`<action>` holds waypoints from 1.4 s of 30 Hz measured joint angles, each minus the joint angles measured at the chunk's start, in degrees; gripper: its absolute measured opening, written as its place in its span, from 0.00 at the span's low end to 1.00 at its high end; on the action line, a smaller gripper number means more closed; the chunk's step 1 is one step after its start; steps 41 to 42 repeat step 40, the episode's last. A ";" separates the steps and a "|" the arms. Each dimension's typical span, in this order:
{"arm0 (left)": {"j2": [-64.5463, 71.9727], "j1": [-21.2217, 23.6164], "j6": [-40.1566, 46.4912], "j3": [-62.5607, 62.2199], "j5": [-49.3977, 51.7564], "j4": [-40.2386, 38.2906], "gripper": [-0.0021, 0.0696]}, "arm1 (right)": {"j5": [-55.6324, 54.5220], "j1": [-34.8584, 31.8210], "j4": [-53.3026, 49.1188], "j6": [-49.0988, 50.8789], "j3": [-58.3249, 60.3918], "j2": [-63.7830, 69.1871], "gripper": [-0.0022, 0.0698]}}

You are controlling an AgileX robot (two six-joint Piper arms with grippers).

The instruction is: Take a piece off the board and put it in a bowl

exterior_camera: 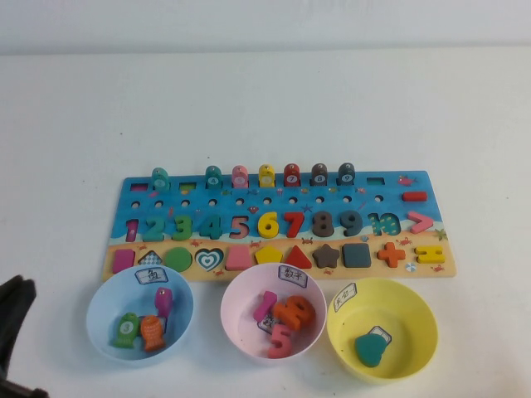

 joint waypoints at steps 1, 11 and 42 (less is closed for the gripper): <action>-2.09 1.60 0.00 1.47 -0.23 -0.46 0.03 | 0.00 0.00 0.00 0.00 0.00 0.00 0.01; -20.92 17.96 0.00 14.76 -0.99 -6.36 0.03 | 0.12 0.00 0.00 0.00 0.00 0.00 0.01; -21.32 19.58 9.87 15.55 13.31 -10.29 0.02 | 0.21 0.00 0.10 0.00 0.00 0.00 0.01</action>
